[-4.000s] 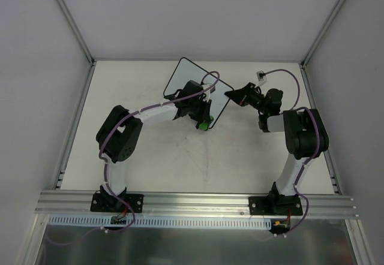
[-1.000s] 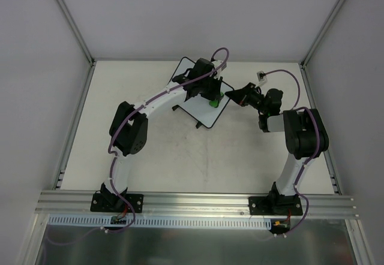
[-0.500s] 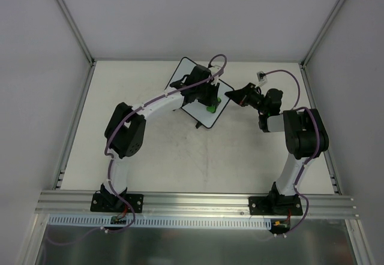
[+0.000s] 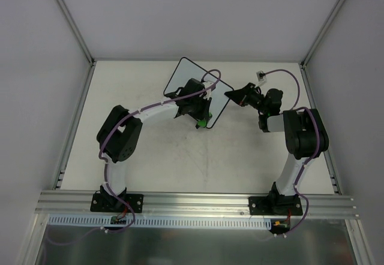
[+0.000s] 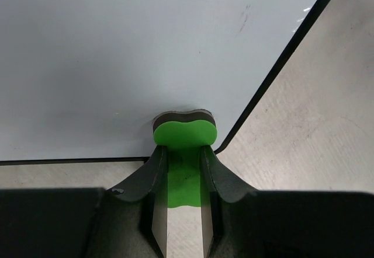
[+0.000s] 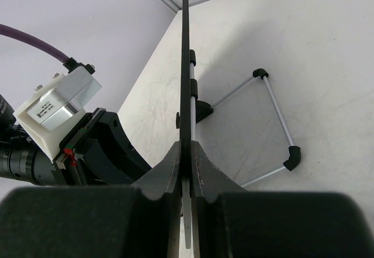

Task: Erase the whiteboard

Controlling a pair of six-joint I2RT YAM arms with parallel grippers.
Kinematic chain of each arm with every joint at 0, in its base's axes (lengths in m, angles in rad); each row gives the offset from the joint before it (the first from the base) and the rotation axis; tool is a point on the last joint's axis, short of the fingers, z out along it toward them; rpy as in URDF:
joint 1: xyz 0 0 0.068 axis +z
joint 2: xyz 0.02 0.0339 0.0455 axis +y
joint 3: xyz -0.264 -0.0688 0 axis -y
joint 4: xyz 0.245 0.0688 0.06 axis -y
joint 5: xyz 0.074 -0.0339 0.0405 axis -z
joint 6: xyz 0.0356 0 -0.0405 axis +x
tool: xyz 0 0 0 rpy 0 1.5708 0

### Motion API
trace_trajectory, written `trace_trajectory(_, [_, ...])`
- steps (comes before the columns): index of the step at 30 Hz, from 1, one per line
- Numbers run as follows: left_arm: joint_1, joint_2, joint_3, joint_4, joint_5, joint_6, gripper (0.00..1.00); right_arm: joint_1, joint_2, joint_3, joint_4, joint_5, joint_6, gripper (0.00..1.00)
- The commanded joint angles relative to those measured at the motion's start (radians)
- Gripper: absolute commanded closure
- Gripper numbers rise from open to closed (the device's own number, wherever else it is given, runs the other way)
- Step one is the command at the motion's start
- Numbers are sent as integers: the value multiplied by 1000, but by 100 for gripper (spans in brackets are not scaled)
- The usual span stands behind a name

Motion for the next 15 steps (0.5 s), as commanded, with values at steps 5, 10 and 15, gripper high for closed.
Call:
trace_trajectory(5, [-5, -9, -14, 15, -55, -9, 100, 33, -67, 41, 301, -102, 31, 100])
trace_trajectory(10, [49, -118, -19, 15, 18, -31, 100, 34, -64, 40, 300, -102, 31, 100])
trace_trajectory(15, [165, -239, -88, 23, 82, -45, 100, 33, -61, 41, 300, -102, 28, 100])
